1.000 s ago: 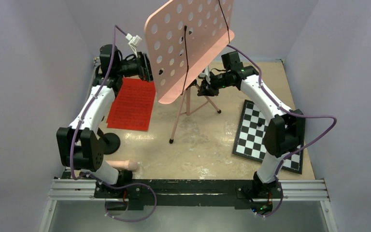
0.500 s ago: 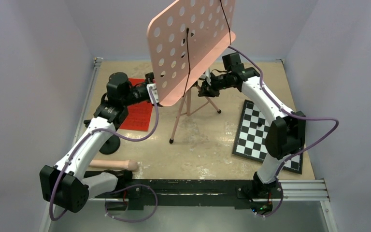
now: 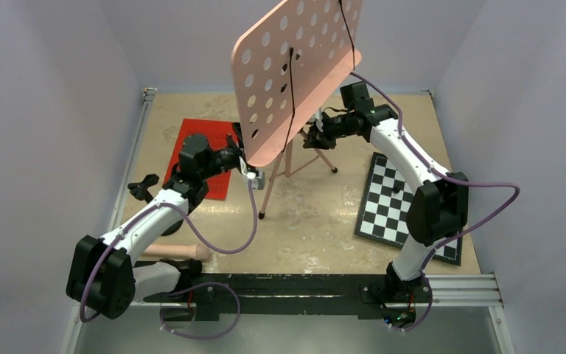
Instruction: Pack up the instrument practice props
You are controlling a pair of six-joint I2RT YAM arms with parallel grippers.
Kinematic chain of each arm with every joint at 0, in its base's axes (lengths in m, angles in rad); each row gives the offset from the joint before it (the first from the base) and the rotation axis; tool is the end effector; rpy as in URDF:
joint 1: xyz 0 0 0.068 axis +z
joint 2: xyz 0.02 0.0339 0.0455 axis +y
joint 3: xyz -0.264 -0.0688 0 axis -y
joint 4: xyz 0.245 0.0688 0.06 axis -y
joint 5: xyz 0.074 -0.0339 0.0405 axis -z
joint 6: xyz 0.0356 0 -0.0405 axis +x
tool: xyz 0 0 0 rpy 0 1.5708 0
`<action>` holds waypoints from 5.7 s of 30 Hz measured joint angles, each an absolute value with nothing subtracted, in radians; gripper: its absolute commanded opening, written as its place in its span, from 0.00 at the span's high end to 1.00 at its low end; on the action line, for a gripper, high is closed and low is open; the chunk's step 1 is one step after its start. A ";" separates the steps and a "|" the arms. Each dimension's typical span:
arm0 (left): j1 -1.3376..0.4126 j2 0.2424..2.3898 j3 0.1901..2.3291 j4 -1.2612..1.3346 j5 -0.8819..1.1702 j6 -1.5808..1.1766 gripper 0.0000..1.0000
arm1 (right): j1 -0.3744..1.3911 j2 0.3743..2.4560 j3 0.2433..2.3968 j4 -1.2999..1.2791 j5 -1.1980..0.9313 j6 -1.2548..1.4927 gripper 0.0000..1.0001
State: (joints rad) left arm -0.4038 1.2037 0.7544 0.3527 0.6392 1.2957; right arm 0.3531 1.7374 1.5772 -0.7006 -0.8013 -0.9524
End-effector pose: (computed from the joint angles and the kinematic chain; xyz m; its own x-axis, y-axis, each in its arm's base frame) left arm 0.2437 -0.1272 0.2977 0.8049 0.4960 -0.3257 0.3193 0.1006 0.9423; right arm 0.3473 0.1553 0.3191 0.1415 -0.5521 -0.8217 -0.9740 0.0709 -0.2153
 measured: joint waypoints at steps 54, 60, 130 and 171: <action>-0.447 1.366 1.025 0.061 0.658 1.318 0.54 | 0.362 1.774 1.628 -0.703 -0.777 -0.877 1.00; -0.445 1.282 1.031 -0.054 0.708 1.110 0.52 | 0.362 1.774 1.628 -0.703 -0.776 -0.876 1.00; -0.301 1.494 1.205 0.106 0.717 -0.472 0.34 | 0.362 1.777 1.628 -0.685 -0.768 -0.845 1.00; -0.141 1.432 1.091 -0.080 0.692 -0.365 0.24 | 0.364 1.771 1.615 -0.667 -0.769 -0.822 0.66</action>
